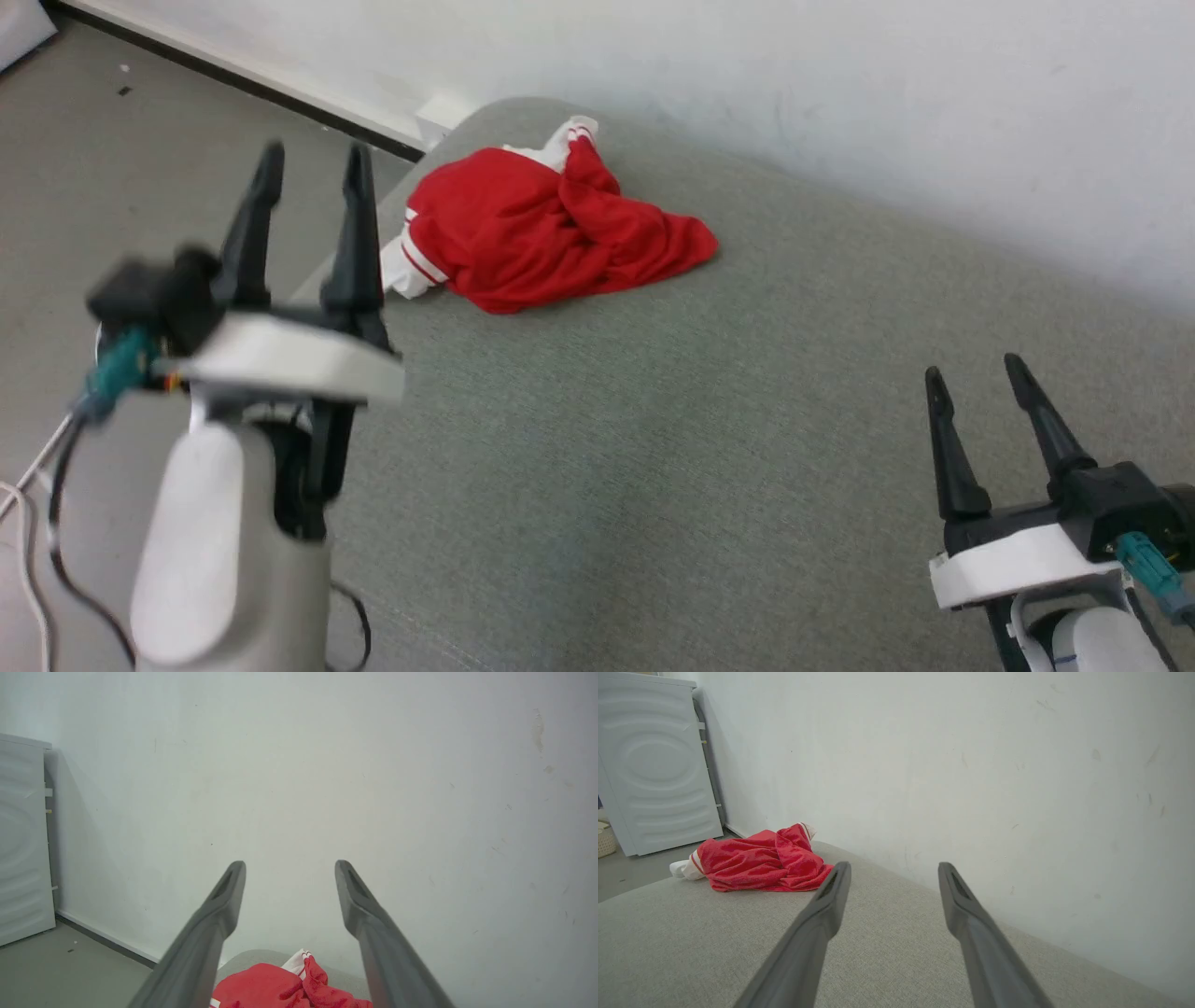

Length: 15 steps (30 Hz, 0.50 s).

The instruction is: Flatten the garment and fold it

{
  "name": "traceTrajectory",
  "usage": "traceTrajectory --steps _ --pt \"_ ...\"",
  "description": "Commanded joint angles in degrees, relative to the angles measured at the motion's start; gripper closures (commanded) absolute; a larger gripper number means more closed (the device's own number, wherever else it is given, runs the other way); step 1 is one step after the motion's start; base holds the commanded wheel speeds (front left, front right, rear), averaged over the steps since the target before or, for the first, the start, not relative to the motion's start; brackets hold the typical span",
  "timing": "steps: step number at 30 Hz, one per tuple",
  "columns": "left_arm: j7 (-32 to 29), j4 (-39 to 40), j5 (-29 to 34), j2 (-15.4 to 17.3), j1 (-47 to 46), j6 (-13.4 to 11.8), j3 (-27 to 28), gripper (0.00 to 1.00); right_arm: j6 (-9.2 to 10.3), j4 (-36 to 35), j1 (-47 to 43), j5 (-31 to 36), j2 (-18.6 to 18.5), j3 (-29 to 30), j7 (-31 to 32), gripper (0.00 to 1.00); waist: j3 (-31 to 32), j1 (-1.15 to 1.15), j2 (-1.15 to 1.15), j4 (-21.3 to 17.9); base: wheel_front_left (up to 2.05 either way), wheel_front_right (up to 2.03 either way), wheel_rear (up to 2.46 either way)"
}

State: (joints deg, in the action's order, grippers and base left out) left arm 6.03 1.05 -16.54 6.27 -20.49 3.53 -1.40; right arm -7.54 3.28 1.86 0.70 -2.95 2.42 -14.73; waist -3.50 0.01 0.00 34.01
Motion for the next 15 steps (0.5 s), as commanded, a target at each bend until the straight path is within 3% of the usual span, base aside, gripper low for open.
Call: traceTrajectory --steps 1,8,15 --pt "-2.3 -1.9 -0.9 0.1 -3.4 -0.1 0.3 0.0 0.05 -0.8 0.9 0.6 0.1 0.2 -0.3 0.0 -2.9 -0.01 0.0 -2.2 0.0 0.0 0.0" --pt "-10.7 -14.6 -2.1 4.0 -19.7 0.3 1.0 0.0 0.05 -3.2 4.1 3.1 0.1 -0.6 -0.2 0.0 -10.2 -0.01 0.0 -7.8 0.0 0.0 0.0" --pt "-18.4 -28.1 -3.3 8.7 -29.9 1.3 1.3 0.0 0.05 -7.8 7.8 6.0 0.1 -1.5 1.7 0.0 -18.1 -0.01 0.0 -13.2 0.0 0.0 0.0"
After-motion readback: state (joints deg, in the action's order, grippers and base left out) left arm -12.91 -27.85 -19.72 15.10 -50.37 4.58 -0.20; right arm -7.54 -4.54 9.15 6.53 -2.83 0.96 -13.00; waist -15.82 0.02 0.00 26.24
